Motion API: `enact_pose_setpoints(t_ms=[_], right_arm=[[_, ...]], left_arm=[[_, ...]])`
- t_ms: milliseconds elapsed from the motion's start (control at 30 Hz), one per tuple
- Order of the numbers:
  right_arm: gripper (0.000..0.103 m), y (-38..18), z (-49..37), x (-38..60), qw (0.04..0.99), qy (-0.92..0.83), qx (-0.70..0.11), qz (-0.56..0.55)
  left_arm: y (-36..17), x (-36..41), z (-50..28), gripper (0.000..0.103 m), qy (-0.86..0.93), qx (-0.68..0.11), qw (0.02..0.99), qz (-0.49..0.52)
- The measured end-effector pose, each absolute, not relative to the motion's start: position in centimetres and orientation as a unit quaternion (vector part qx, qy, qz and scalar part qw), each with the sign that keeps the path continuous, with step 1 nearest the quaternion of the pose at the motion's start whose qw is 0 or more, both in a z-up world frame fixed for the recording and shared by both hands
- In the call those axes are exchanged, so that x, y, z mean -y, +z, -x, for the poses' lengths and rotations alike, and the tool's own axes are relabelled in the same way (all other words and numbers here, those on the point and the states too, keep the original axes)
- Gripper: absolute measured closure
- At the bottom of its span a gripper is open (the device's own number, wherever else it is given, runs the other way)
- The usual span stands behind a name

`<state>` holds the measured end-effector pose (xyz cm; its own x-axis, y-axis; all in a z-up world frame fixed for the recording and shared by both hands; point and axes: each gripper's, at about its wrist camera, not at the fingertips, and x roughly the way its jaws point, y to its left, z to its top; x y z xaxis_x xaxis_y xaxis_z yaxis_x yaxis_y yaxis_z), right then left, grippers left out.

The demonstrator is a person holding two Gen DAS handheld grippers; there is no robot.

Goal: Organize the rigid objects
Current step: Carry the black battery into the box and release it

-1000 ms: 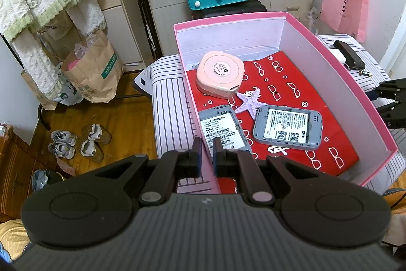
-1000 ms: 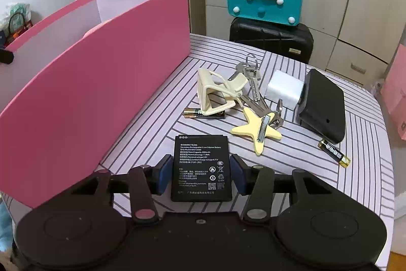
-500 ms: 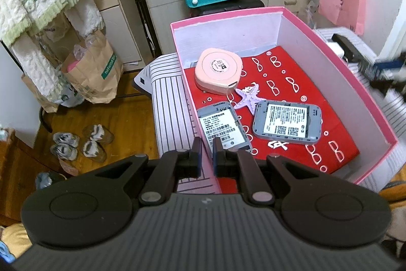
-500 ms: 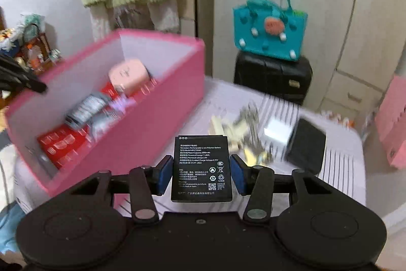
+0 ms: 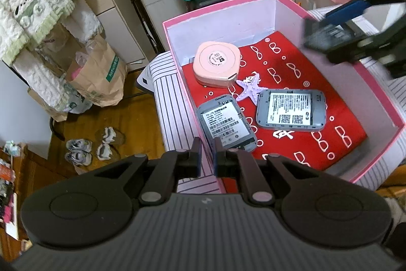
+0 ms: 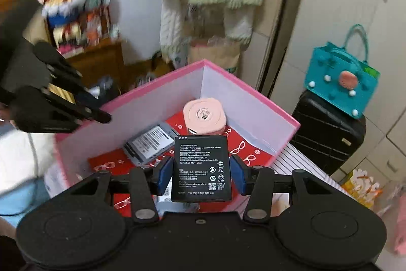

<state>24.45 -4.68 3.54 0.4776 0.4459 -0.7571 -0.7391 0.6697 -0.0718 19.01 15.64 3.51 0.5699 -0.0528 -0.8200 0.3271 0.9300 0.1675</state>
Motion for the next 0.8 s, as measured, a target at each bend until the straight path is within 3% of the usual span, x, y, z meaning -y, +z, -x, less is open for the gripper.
enact_pose_setpoints(t_ms=[467, 533, 667, 800], right_arm=[[0.049, -3.2, -30.0, -2.1, 0.785, 0.292, -0.437, 0.329], [0.056, -3.8, -29.9, -2.4, 0.780, 0.282, -0.444, 0.339], [0.042, -2.2, -29.4, -1.6, 0.800, 0.283, -0.428, 0.313], [0.042, 1.8, -27.8, 1.4, 0.833, 0.314, -0.394, 0.230]], left_arm=[[3.4, -16.0, -18.9, 0.096, -0.110, -0.447, 0.878, -0.134], [3.4, -16.0, -18.9, 0.095, -0.111, -0.447, 0.878, -0.133], [3.6, -16.0, -18.8, 0.095, -0.114, -0.447, 0.877, -0.131], [3.6, -15.9, -18.7, 0.094, -0.120, -0.447, 0.877, -0.129]])
